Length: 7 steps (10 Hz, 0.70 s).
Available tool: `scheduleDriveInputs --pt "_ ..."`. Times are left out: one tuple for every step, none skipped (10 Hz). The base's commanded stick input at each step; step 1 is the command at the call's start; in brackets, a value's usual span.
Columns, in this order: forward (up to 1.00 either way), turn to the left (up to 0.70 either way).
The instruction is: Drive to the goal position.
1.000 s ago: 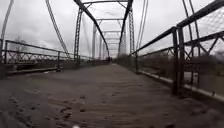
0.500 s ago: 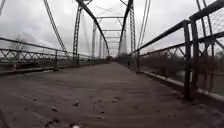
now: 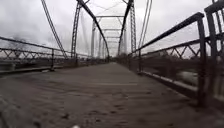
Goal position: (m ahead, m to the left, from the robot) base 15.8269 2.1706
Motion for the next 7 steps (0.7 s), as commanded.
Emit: scheduleDriveInputs --pt "0.7 0.0" --pt "0.7 0.0" --pt "0.7 0.0" --pt "0.7 0.0" --pt "0.7 0.0" --pt "0.7 0.0" --pt "0.7 0.0"
